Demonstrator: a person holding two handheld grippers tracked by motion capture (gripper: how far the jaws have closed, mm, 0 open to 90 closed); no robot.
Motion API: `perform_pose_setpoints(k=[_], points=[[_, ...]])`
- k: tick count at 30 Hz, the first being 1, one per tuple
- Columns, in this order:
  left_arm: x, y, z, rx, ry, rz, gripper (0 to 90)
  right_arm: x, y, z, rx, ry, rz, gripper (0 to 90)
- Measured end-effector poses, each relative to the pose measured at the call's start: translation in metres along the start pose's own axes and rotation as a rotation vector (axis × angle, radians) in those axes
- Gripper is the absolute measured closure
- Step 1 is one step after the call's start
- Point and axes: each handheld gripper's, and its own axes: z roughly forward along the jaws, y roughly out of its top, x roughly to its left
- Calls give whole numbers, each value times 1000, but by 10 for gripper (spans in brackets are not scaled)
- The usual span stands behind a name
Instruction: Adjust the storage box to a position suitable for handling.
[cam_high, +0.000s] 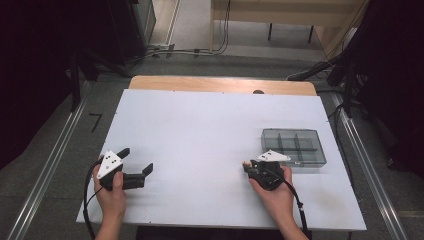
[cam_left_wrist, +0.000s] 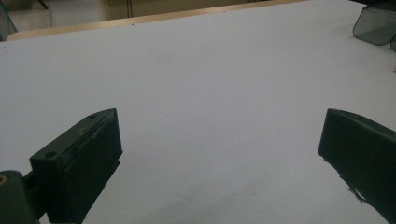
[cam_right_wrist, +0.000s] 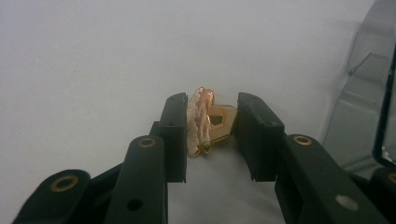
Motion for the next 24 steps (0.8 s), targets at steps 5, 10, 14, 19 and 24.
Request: perform_pose_setpoints(k=[5,10,14,19,24], points=[[0,0,0,1,0,0,0,2,0,-3,6,56,-37,779],[0,0,0,-1,0,-3,0,5,-2,-1,8,79,-68,800],[0,0,0,-3,-2,-4,0,1,-3,-4,-17,116,-55,802],[0,0,0,-3,-2,-3,0,1,-1,-13,-51,194,-46,802],[0,0,0,-2,-2,-2,0,9,-3,-20,-40,286,-72,803]])
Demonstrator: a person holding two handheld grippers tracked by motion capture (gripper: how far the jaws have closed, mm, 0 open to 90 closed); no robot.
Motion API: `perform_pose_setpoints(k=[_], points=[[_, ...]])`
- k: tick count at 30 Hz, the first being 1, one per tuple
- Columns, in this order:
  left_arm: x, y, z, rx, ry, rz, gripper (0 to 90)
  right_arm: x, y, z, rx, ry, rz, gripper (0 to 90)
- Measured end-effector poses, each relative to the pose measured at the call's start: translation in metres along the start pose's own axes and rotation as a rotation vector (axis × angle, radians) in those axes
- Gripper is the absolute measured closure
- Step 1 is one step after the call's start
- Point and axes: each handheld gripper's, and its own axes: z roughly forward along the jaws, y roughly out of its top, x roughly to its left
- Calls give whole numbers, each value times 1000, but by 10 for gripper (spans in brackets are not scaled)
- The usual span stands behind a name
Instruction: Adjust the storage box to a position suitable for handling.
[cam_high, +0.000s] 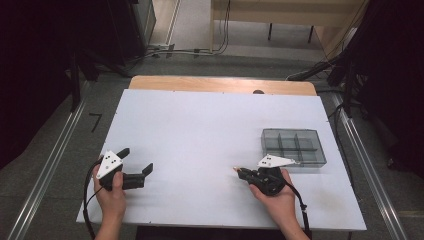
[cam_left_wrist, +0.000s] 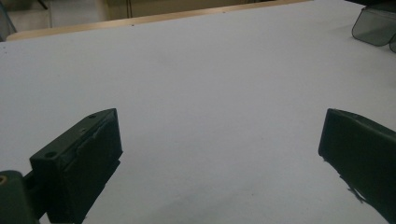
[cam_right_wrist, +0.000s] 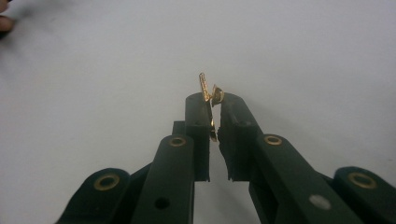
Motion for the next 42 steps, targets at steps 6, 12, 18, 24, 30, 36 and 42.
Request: perform_pose_setpoints(k=[6,12,18,24,30,36,42], points=[[0,0,0,-1,0,1,0,15,-4,-3,42,104,-51,803],[0,0,0,1,1,3,0,26,-12,-1,92,162,-66,803],[0,0,0,0,-1,4,0,38,-20,7,138,219,-96,803],[0,0,0,0,-1,2,0,45,-21,14,170,261,-108,803],[0,0,0,0,-1,2,0,43,-23,17,181,282,-113,752],[0,0,0,1,0,3,0,43,-21,14,157,244,-127,642],[0,0,0,0,0,2,0,37,-20,9,122,241,-120,606]])
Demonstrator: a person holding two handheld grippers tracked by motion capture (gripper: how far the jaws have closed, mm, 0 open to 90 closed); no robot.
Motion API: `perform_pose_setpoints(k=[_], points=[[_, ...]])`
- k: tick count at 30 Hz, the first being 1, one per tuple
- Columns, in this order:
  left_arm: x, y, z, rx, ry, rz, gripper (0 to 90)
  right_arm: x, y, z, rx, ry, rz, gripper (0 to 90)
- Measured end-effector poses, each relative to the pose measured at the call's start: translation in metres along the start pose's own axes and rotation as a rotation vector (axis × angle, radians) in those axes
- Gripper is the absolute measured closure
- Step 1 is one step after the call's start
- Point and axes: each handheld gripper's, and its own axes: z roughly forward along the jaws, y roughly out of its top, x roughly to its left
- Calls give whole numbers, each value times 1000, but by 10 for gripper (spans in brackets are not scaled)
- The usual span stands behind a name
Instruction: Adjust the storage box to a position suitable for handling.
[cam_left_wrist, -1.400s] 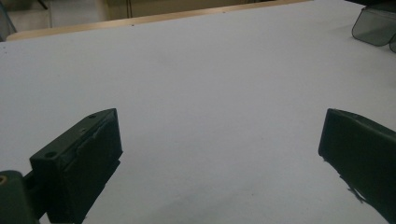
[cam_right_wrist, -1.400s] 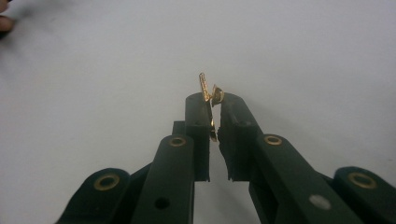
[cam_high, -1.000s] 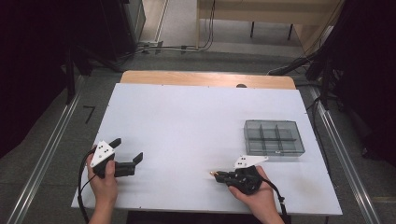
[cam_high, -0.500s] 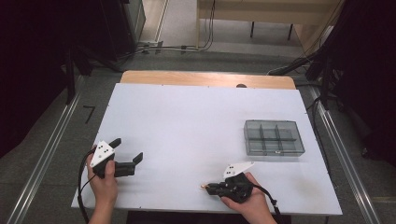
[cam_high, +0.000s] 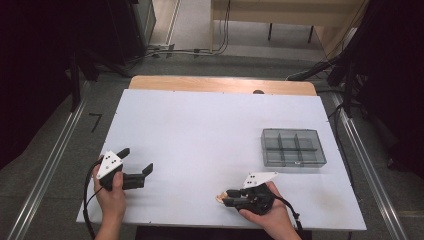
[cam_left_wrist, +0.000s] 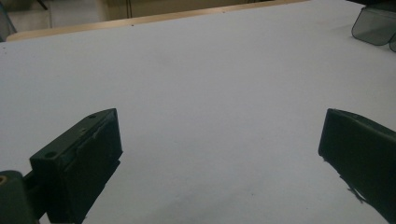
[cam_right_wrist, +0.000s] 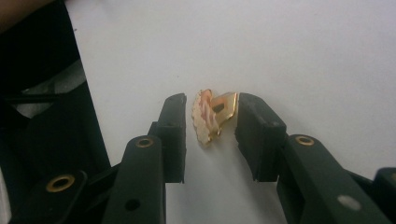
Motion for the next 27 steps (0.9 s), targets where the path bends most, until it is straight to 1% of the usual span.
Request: perform_pose_setpoints(k=[4,5,6,7,12,14,15,16,18,20,22,25,27], points=[[0,0,0,0,0,0,0,1,1,-3,-19,-16,-17,568],[0,0,0,0,0,-1,0,1,2,-4,-31,-27,-21,542],[0,0,0,-1,-1,-1,0,1,2,-4,-31,-27,-21,542],[0,0,0,0,-1,-1,0,1,3,-6,-37,-30,-19,524],[0,0,0,0,-2,2,0,2,9,-14,-81,-50,-11,383],[-1,0,1,3,0,3,0,2,11,-17,-88,-49,-16,294],[-1,0,1,4,1,4,0,1,12,-18,-95,-45,-12,283],[-1,0,1,3,0,3,0,1,13,-20,-100,-46,-7,237],[-1,0,0,2,0,2,0,1,16,-22,-104,-47,-8,182],[-1,0,0,3,0,5,0,1,19,-23,-106,-60,-8,105],[-1,0,0,4,0,5,0,1,21,-26,-112,-68,-11,68],[-1,0,0,5,1,6,0,-2,24,-30,-124,-86,-1,9],[-1,0,1,4,0,6,0,-5,26,-33,-136,-93,10,0]])
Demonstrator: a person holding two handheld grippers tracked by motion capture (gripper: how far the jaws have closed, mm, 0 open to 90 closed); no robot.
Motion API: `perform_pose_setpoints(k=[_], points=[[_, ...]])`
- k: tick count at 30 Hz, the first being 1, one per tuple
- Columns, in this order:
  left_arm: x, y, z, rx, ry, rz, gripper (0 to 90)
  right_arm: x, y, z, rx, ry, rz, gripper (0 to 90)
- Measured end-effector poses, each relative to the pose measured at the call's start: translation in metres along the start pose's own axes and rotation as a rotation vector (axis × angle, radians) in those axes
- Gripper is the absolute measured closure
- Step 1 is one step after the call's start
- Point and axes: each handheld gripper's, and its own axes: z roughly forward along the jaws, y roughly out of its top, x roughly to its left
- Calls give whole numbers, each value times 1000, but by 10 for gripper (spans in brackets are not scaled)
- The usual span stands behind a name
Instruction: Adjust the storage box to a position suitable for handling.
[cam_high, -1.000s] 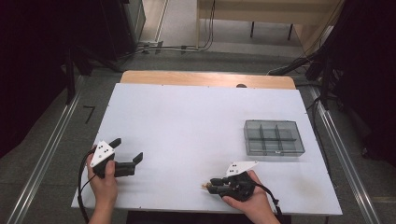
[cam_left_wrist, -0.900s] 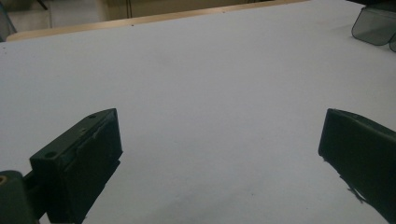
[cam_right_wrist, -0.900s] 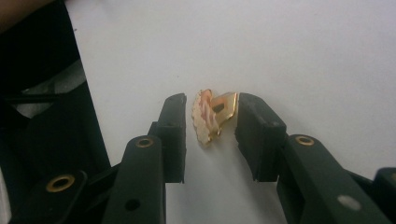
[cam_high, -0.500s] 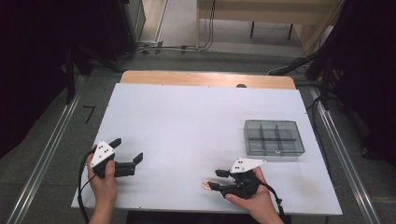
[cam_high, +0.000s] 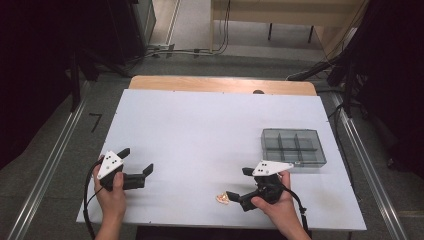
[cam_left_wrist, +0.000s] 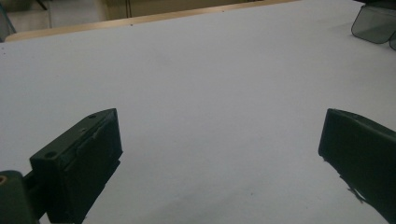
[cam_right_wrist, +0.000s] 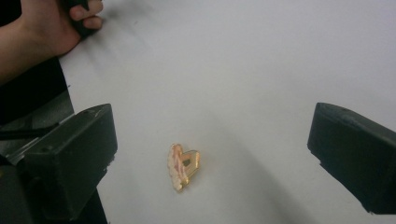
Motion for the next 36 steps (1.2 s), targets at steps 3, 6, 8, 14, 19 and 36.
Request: perform_pose_setpoints(k=[3,6,8,14,19,36], points=[[0,0,0,0,-2,0,0,-3,4,-4,-10,-5,-1,0],[0,0,0,0,-1,0,0,-5,9,-7,-22,-19,-5,0],[0,0,0,0,-1,1,0,-7,12,-9,-23,-28,-5,0],[0,0,0,0,-1,1,0,-15,23,-16,-36,-51,-3,0],[0,0,0,0,-1,1,0,-26,31,-22,-45,-64,5,0],[-1,0,1,4,1,9,0,-62,46,-37,-80,-122,53,0]])
